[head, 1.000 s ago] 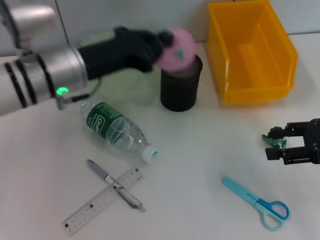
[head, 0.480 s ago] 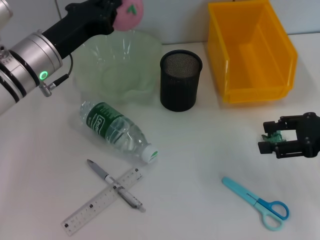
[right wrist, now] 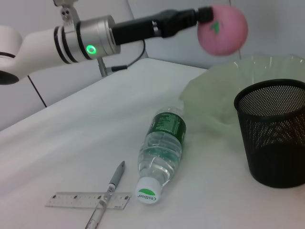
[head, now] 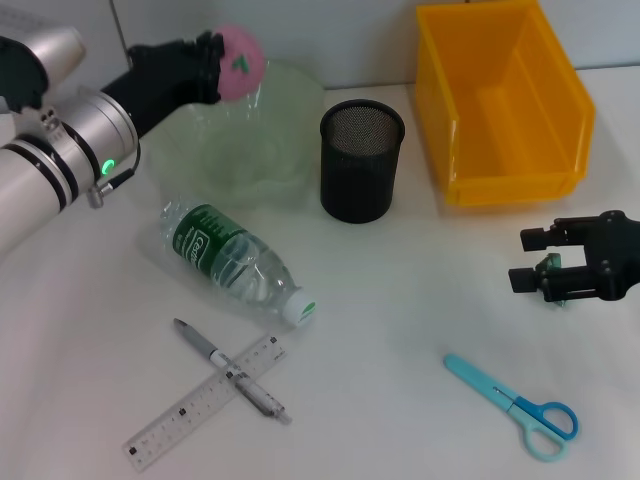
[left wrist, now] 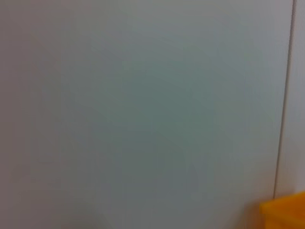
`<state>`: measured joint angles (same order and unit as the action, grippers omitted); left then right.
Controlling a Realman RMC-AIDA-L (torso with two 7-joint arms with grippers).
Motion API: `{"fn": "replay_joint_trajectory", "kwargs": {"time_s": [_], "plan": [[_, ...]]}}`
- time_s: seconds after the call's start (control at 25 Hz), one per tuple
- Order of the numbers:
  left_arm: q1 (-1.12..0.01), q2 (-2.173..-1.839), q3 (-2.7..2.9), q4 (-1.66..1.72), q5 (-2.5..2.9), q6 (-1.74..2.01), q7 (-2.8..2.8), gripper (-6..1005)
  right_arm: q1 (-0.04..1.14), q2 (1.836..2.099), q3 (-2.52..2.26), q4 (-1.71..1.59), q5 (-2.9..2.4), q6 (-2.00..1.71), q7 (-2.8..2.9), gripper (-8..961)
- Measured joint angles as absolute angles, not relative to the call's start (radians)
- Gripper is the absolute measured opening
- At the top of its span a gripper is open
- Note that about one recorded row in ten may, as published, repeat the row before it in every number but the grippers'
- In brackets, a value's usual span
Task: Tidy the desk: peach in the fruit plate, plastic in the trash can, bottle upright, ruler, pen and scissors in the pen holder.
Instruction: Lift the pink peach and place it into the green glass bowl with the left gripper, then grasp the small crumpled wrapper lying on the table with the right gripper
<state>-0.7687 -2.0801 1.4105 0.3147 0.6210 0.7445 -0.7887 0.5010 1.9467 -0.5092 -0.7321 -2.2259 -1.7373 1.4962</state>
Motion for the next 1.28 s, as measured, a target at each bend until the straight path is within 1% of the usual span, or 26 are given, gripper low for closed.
{"fn": "replay_joint_trajectory", "kwargs": {"time_s": [0.28,0.48,0.72,0.92,1.0,1.04,1.16,1.2,1.24,1.28], "plan": [[-0.793,-2.08,1.488,0.299,0.62,0.62,-0.812,107,0.508,1.955,-0.511,-0.732,-2.224,-1.729,1.496,666],[-0.795,-2.08,1.496,0.298,0.619,0.613,-0.837,116,0.51,1.957,-0.514,-0.734,-2.224,-1.729,1.496,664],[-0.793,-2.08,1.496,0.298,0.619,0.611,-0.839,329,0.512,1.959,-0.515,-0.732,-2.224,-1.727,1.496,662],[-0.774,-2.073,1.499,0.316,0.631,0.665,-0.909,568,0.512,1.96,-0.509,-0.731,-2.224,-1.726,1.496,660],[-0.762,-2.067,1.505,0.326,0.644,0.709,-0.948,614,0.512,1.96,-0.509,-0.732,-2.223,-1.726,1.497,660],[-0.72,-2.049,1.518,0.368,0.695,0.835,-1.052,637,0.513,1.96,-0.509,-0.736,-2.21,-1.725,1.507,659],[-0.647,-2.021,1.52,0.462,0.788,0.984,-1.176,705,0.514,1.958,-0.51,-0.746,-2.183,-1.73,1.528,658],[-0.647,-2.021,1.52,0.462,0.788,0.984,-1.176,728,0.516,1.956,-0.513,-0.759,-2.168,-1.737,1.546,658],[-0.592,-2.001,1.516,0.531,0.86,1.082,-1.256,751,0.519,1.954,-0.518,-0.791,-2.155,-1.752,1.578,658],[-0.563,-1.992,1.514,0.568,0.903,1.132,-1.293,774,0.519,1.954,-0.518,-0.791,-2.155,-1.752,1.578,658]]}}
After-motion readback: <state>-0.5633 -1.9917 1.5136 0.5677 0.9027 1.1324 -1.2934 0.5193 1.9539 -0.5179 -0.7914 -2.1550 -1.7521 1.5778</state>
